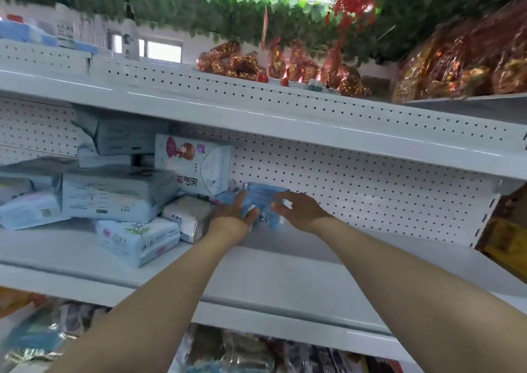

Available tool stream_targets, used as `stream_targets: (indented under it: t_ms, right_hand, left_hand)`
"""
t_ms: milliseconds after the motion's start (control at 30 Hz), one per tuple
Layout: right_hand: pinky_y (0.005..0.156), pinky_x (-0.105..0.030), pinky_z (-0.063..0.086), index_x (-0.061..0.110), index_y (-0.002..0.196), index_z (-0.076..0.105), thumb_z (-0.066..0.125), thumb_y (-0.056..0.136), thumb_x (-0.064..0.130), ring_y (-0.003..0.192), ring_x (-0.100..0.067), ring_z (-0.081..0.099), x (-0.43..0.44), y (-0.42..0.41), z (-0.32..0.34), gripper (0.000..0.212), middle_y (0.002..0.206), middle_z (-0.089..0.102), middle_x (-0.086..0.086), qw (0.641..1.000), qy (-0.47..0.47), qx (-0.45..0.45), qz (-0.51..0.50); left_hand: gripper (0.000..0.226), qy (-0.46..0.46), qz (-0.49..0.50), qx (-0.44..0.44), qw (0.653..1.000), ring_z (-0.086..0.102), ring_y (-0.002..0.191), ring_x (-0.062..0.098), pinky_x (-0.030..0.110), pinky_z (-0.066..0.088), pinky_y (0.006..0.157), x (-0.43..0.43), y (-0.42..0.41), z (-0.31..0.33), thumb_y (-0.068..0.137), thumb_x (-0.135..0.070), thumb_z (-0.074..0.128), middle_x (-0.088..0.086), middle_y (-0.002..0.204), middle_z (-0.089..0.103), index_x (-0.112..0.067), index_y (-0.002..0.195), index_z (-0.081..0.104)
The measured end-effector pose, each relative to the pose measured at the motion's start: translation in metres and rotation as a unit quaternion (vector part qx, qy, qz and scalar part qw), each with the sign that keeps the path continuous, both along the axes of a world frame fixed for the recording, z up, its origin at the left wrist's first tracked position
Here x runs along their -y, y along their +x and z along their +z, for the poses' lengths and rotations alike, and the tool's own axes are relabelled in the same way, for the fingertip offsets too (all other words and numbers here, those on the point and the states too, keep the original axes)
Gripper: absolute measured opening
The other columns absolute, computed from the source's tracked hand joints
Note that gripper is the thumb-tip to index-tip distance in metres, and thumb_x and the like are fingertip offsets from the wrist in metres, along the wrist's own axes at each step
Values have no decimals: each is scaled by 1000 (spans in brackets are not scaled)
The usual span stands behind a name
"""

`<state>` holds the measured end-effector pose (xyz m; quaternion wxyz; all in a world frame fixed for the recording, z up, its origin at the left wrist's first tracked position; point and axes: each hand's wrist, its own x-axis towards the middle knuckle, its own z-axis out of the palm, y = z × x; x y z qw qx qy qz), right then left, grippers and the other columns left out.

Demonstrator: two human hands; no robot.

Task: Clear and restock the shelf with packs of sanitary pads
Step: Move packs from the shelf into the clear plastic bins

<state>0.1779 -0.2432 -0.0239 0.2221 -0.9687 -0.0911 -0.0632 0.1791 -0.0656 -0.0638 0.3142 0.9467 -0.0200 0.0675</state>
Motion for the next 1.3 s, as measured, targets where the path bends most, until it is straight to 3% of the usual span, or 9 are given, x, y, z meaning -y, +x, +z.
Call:
stream_targets:
  t_ms: [300,567,700,767,833,933,1000,1233,1300]
  right_hand:
    - [90,-23,35,24,142,55,57,100,44,125,-24,54,-11,44,-18,47,141,55,-5,998,57,5,-29]
    - [64,-26,37,21,94,60,90,69,35,87,-16,54,-18,58,-36,42,97,57,4,988,97,66,-103]
    - [64,-25,42,18,96,54,89,70,33,84,-19,56,-17,53,-40,45,85,56,8,984,120,70,-113]
    - [78,-32,49,19,111,54,88,73,34,93,-22,60,-11,48,-38,53,97,61,2,981,142,58,-117]
    - [85,-35,51,20,122,56,83,78,36,99,-24,62,-4,41,-34,55,104,61,-1,979,154,43,-124]
    - [60,-27,43,18,84,62,72,85,40,77,-20,57,10,31,-27,25,79,61,2,987,88,33,-129]
    - [53,-26,33,18,69,56,69,87,40,66,-17,50,17,24,-24,31,68,54,3,988,79,29,-130]
    - [53,-23,37,18,80,62,66,90,40,65,-12,54,40,3,-18,25,77,62,0,988,36,11,-147]
    - [59,-26,46,15,88,67,66,89,40,74,-18,64,46,-5,-18,26,88,70,-6,987,34,4,-155]
  left_hand:
    - [54,-88,2,42,995,50,126,34,33,43,97,-7,29,-33,96,-53,52,15,143,49,-35,146,42]
    - [42,-145,26,43,988,62,107,31,34,48,90,-6,31,-33,88,-61,57,7,115,66,-29,115,52]
    - [55,-180,36,31,982,65,93,26,36,52,87,-7,31,-37,72,-77,53,2,92,73,-31,101,47]
    - [60,-184,43,28,982,66,92,28,36,53,84,-5,30,-35,67,-78,52,4,94,71,-30,102,45]
    - [55,-181,62,23,981,64,96,33,34,48,76,-1,31,-31,80,-68,60,12,103,67,-23,106,43]
    - [57,-187,102,11,977,60,104,38,36,39,72,5,35,-26,85,-68,59,20,116,60,-18,106,42]
    - [61,-180,113,14,977,58,108,38,37,37,72,9,37,-24,85,-70,57,22,120,59,-17,109,41]
    - [50,-178,141,27,974,58,112,41,38,38,74,10,40,-28,92,-48,65,23,121,60,-11,118,45]
    - [46,-183,146,25,972,60,111,39,36,39,73,9,38,-27,92,-41,66,21,120,62,-10,118,46]
